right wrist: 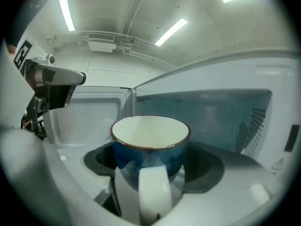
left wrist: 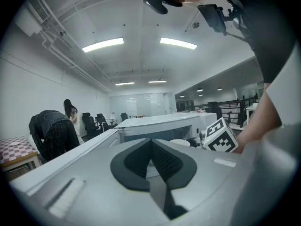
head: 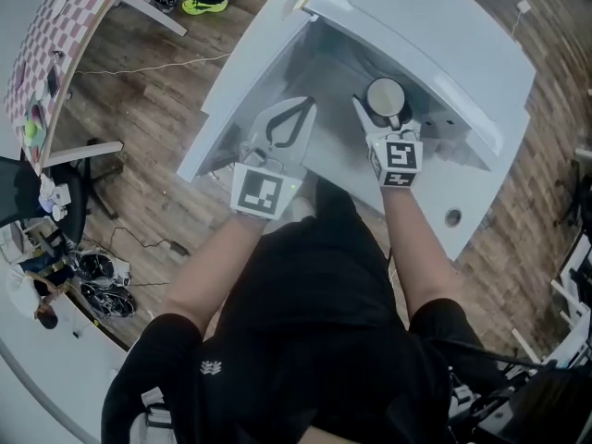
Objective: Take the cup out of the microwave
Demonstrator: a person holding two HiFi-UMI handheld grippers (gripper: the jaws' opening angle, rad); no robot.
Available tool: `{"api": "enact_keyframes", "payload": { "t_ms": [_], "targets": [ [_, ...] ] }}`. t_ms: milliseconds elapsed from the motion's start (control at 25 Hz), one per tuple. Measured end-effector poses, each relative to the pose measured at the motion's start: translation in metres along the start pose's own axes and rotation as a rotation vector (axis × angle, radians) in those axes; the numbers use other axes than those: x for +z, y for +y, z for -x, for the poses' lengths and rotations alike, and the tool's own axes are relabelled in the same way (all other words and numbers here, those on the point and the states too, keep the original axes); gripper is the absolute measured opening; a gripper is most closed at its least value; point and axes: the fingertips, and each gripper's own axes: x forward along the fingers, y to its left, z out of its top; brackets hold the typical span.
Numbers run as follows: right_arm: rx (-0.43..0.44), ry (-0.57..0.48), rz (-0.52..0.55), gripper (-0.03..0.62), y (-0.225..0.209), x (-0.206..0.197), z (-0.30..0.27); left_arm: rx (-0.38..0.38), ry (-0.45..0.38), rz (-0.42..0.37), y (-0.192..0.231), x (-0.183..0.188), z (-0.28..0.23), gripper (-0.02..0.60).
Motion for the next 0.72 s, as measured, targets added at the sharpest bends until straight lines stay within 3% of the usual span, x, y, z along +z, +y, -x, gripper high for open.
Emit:
{"api": "enact_keyframes", "payload": {
  "t_ms": [720],
  "targets": [
    [0.051,-0.014,-0.011,0.399,0.018,0.051,0.080,0.051,-0.050,0.035,-0.008,0.053,0.037,0.003]
  ]
}}
